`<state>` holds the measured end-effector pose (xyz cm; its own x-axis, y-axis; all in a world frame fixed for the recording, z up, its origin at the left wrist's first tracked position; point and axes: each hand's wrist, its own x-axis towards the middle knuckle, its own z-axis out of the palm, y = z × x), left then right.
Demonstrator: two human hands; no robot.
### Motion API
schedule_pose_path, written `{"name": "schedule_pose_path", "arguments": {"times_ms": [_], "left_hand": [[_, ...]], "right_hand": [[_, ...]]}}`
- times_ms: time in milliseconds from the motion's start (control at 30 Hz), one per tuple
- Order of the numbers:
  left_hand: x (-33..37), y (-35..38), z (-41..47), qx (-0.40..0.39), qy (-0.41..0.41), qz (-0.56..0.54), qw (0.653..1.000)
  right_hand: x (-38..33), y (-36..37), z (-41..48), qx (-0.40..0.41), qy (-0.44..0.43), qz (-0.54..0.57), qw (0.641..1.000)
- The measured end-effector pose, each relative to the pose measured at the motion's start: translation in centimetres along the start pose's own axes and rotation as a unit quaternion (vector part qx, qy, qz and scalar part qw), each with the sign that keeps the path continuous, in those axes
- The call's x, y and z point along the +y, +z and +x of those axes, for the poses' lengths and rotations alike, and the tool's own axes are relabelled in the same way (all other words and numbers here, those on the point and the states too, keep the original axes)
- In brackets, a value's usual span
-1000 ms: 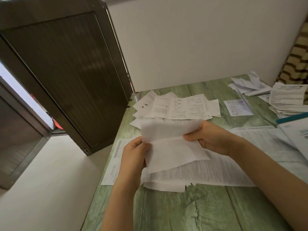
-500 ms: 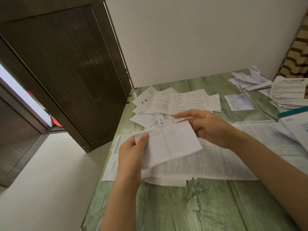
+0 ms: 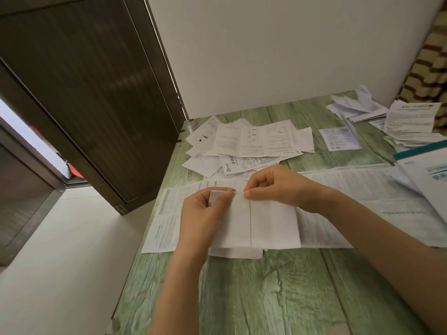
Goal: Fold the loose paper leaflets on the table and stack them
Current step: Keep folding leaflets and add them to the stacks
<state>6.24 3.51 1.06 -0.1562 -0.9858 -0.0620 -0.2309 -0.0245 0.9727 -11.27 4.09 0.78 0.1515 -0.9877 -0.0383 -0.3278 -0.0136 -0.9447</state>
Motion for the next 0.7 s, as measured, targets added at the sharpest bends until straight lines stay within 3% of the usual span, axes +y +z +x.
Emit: {"name": "schedule_pose_path", "arguments": {"times_ms": [100, 400, 467, 567, 700], "left_hand": [[0.2, -0.1, 0.2, 0.032, 0.023, 0.009, 0.999], [0.4, -3.4, -0.5, 0.053, -0.033, -0.051, 0.997], [0.5, -3.1, -0.8, 0.039, -0.038, -0.055, 0.997], [0.6, -2.6, -0.8, 0.032, -0.033, -0.07, 0.996], [0.5, -2.6, -0.5, 0.032, -0.034, -0.083, 0.995]], "right_hand": [[-0.1, -0.5, 0.1, 0.013, 0.009, -0.019, 1.0], [-0.3, -3.3, -0.3, 0.026, 0.033, 0.024, 0.999], [-0.5, -2.9, -0.2, 0.0, 0.016, 0.069, 0.997], [-0.7, -2.2, -0.5, -0.099, 0.015, 0.046, 0.994], [-0.3, -2.8, -0.6, -0.064, 0.012, 0.046, 0.997]]}}
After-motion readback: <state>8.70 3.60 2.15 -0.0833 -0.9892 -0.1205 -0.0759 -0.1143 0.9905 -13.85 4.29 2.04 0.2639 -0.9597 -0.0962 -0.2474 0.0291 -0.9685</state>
